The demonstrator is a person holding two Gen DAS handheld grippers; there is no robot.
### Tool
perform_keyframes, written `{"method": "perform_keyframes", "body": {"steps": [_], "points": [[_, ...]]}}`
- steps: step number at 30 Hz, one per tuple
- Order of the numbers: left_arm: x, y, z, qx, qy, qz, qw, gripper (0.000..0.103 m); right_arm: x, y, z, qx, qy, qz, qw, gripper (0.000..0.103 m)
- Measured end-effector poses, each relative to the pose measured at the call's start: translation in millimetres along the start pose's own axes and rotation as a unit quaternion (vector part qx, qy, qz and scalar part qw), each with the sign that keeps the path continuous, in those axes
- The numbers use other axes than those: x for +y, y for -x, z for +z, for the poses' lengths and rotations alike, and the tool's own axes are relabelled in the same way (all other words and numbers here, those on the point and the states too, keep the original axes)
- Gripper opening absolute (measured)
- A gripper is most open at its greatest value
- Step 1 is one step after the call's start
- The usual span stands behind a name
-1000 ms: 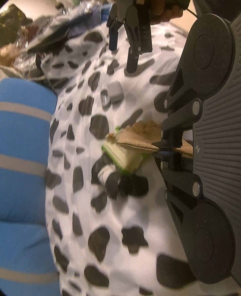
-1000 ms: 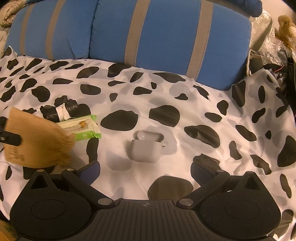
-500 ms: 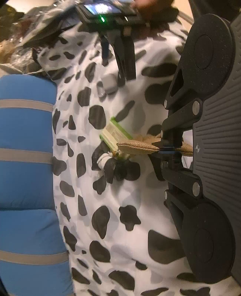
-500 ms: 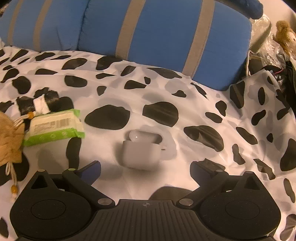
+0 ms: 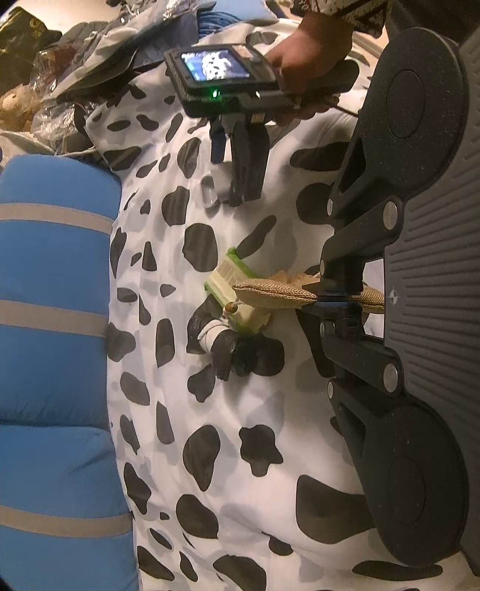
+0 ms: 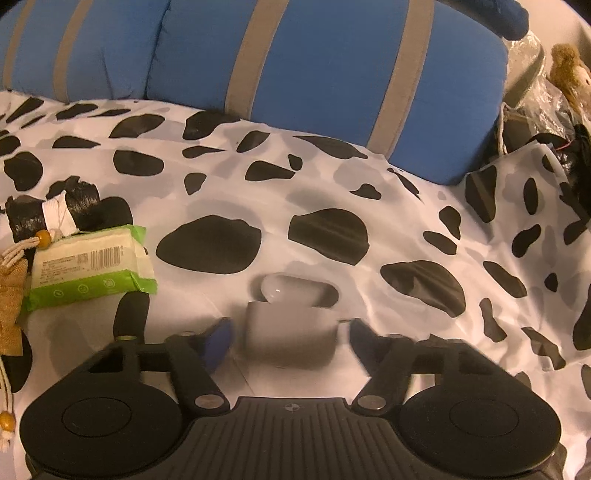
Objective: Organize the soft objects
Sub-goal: 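Grasp the white earbud case with the right gripper while the left holds the pouch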
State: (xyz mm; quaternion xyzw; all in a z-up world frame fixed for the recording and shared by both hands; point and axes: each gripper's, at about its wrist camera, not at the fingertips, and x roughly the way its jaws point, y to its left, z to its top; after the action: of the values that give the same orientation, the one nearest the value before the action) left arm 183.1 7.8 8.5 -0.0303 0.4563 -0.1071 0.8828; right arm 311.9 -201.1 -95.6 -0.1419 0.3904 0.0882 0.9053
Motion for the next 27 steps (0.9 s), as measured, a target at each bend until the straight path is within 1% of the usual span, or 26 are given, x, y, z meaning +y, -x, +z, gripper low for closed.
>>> {"method": "perform_keyframes", "body": {"steps": [4, 7, 10, 19, 24, 27], "points": [[-0.8, 0.0, -1.1, -0.004, 0.000, -0.007, 1.0000, 0.003, 8.8, 3.0, 2.8, 0.002, 0.031, -0.005, 1.000, 0.055], [-1.6, -0.1, -1.8, -0.007, -0.002, -0.012, 0.9999, 0.003, 7.3, 8.2, 5.2, 0.001, 0.021, 0.001, 1.000, 0.054], [-3.9, 1.6, -2.6, -0.016, -0.005, -0.020, 0.9997, 0.003, 2.6, 18.4, 9.7, -0.012, 0.011, 0.007, 1.000, 0.054], [-12.9, 9.1, -4.7, -0.048, -0.011, -0.065, 0.9967, 0.003, -15.2, 53.4, 14.3, -0.029, -0.027, 0.038, 0.999, 0.053], [-17.8, 14.0, -7.2, -0.057, -0.010, -0.068, 0.9960, 0.003, -20.5, 86.0, 13.4, -0.048, -0.040, 0.058, 0.996, 0.053], [-20.0, 17.8, -10.7, -0.060, -0.010, -0.068, 0.9959, 0.003, -19.1, 100.4, 10.0, -0.053, -0.036, 0.063, 0.996, 0.054]]}}
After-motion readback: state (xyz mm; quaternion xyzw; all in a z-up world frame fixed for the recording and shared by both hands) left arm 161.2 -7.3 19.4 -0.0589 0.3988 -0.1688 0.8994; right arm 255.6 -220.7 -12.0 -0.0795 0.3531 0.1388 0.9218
